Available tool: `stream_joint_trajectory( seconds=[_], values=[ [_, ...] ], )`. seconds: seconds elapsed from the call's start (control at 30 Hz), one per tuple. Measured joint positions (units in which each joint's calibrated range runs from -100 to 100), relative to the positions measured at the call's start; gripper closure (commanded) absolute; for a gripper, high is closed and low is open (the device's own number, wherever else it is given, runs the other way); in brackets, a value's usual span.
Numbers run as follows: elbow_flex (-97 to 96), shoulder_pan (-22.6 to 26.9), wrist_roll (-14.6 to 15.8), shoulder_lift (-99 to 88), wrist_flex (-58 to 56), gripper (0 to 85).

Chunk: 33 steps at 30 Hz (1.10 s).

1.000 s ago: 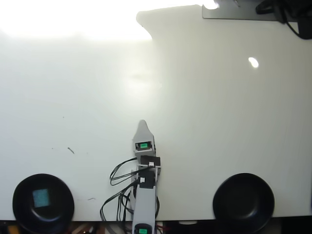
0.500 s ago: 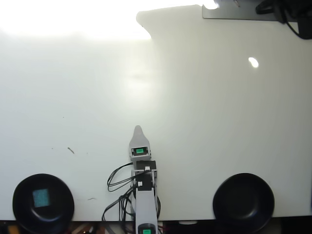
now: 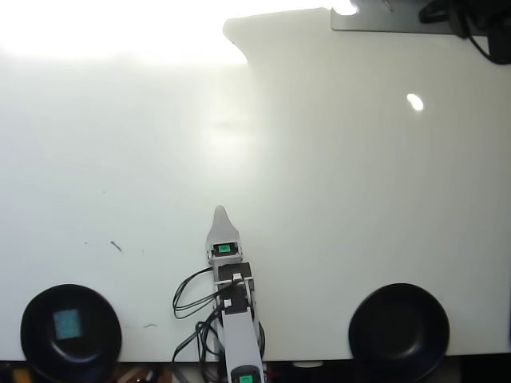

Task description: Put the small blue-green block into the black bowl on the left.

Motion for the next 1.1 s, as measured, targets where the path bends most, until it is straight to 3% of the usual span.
stream_joint_trajectory(
  seconds=[1.1],
  values=[
    [-0.1,-1.1,0.0,0.0,0.1,37.2]
  ],
)
